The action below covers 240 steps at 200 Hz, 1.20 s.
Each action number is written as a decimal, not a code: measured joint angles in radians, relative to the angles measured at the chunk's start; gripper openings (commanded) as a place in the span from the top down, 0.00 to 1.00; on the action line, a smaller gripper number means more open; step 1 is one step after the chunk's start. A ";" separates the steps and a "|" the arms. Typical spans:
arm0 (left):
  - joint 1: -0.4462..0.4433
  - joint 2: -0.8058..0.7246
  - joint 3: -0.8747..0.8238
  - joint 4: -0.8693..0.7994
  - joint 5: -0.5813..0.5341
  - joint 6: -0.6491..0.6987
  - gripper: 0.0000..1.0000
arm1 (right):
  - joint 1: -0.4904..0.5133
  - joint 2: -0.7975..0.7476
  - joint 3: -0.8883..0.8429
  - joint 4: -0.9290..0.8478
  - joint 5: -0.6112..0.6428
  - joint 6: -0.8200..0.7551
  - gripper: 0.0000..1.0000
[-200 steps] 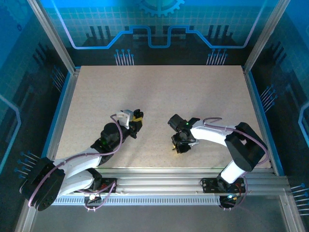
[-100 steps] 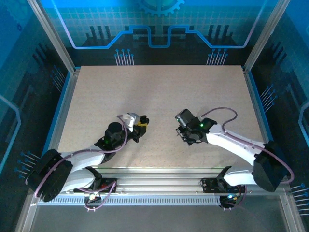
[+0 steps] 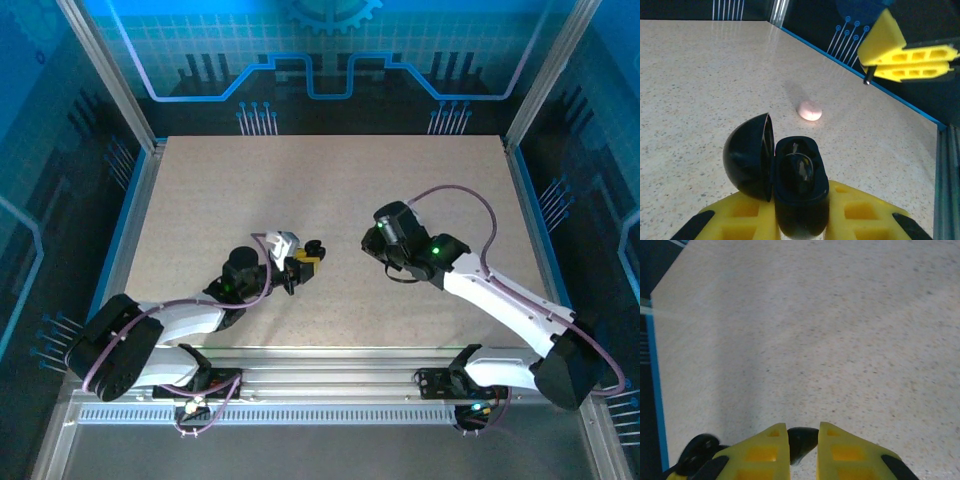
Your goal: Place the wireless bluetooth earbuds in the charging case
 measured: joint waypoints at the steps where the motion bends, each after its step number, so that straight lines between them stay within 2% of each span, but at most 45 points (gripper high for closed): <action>1: 0.000 0.000 0.000 0.001 0.002 0.000 0.79 | 0.000 0.000 0.001 0.000 -0.001 -0.002 0.85; 50: -0.011 0.011 0.001 0.029 0.034 0.022 0.79 | 0.000 0.022 0.049 0.052 -0.079 -0.110 0.85; 107: -0.017 0.011 0.002 0.066 0.056 0.045 0.79 | 0.036 0.117 0.142 0.066 -0.153 -0.193 0.85; 240: -0.016 0.010 0.014 0.072 0.055 0.046 0.79 | 0.129 0.179 0.244 -0.044 -0.137 -0.378 0.85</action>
